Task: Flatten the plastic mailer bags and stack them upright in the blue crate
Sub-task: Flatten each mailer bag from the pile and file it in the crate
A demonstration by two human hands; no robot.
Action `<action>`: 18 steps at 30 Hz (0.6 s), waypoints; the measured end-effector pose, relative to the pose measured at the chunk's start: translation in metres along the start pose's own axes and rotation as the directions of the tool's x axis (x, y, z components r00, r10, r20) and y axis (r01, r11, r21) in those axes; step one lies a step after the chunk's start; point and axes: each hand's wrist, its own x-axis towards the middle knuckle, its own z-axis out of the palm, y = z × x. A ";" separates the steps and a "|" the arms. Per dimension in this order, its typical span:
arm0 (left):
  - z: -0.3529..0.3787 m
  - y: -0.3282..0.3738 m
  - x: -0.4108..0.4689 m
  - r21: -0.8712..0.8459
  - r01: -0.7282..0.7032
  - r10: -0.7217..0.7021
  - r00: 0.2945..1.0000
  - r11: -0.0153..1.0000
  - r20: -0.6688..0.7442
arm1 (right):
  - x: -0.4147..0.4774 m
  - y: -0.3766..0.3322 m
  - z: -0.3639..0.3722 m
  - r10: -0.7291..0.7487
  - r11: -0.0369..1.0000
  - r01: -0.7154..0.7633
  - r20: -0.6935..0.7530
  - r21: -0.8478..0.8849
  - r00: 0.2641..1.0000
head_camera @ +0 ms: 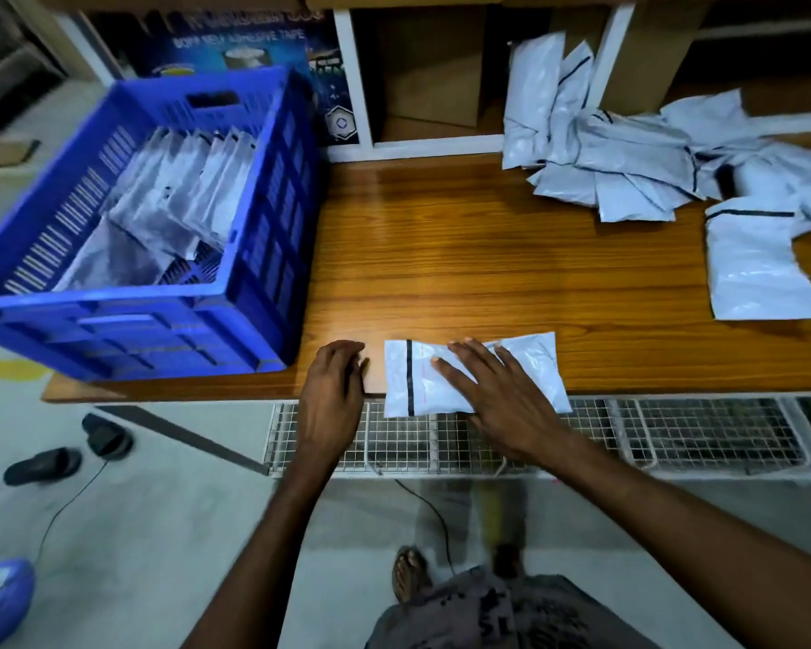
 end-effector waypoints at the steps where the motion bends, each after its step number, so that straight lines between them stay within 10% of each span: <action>1: -0.004 0.005 -0.002 -0.007 0.015 -0.015 1.000 1.000 -0.025 | -0.006 -0.001 0.000 -0.001 0.999 0.002 -0.042 0.042 0.999; 8: -0.055 0.048 -0.003 -0.008 0.052 -0.050 0.911 0.999 -0.409 | -0.004 -0.011 -0.067 -0.127 0.966 0.205 -0.402 0.157 0.907; 18: -0.174 -0.010 0.059 0.074 0.183 -0.093 0.760 0.980 -0.643 | 0.108 -0.112 -0.176 -0.221 0.923 0.340 -0.475 0.180 0.852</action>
